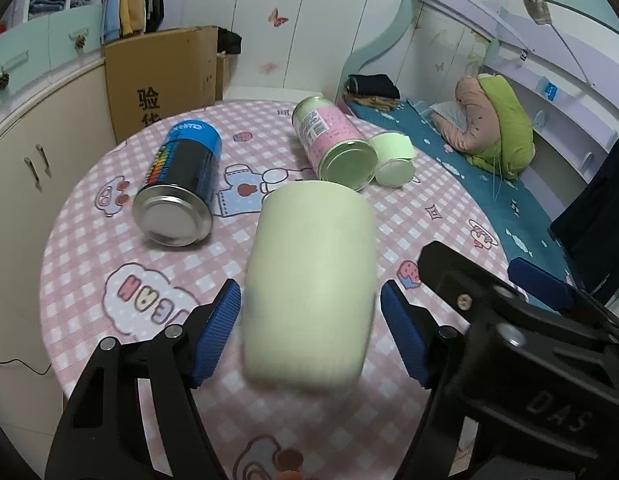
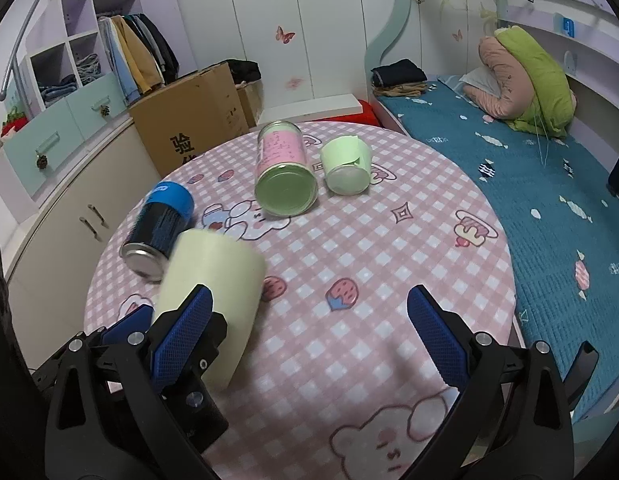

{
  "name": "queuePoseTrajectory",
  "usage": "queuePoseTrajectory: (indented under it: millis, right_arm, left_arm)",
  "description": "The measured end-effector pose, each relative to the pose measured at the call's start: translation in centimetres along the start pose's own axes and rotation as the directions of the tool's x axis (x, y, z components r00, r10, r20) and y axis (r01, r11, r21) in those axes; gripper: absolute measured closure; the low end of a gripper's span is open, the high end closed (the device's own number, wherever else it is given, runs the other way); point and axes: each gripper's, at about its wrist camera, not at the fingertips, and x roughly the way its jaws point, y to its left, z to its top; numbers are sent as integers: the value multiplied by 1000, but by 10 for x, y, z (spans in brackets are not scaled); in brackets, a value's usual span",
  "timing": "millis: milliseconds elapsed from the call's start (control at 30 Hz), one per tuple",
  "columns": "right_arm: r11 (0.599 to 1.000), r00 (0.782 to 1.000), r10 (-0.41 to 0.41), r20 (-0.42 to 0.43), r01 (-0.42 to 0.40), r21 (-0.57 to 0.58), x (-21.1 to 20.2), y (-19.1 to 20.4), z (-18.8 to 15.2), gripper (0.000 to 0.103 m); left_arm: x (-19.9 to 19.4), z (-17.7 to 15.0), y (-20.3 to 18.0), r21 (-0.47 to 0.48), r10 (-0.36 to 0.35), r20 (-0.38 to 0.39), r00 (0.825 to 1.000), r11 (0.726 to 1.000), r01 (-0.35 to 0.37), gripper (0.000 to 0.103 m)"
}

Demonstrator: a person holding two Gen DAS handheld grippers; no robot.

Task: Flip cup upright
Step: 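Close the right gripper on the cup's rim and lift it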

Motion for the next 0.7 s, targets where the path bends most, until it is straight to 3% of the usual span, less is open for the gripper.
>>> queuePoseTrajectory:
  millis: [233,300,367,500,700]
  right_arm:
    - [1000,1000,-16,0,16,-2,-10,12,-7,5]
    - [1000,1000,-10,4,10,12,-13,13,-6,5]
    - [1000,1000,-6,13,5,24,-16,16,-3,5]
    - [999,1000,20,5,-20,46,-12,25,6,5]
    - [991,993,88,-75,-79,112,20,34,16,5]
  left_arm:
    - [-11,-3,11,20,-26,-11,1000,999,26,31]
    - [-17,-2,17,34,-38,-2,999,999,38,15]
    - [-23,-3,24,39,-34,16,999,999,34,10]
    - [-32,5,42,41,-49,31,998,998,48,9]
    - [-32,17,81,10,-2,54,999,1000,1,9]
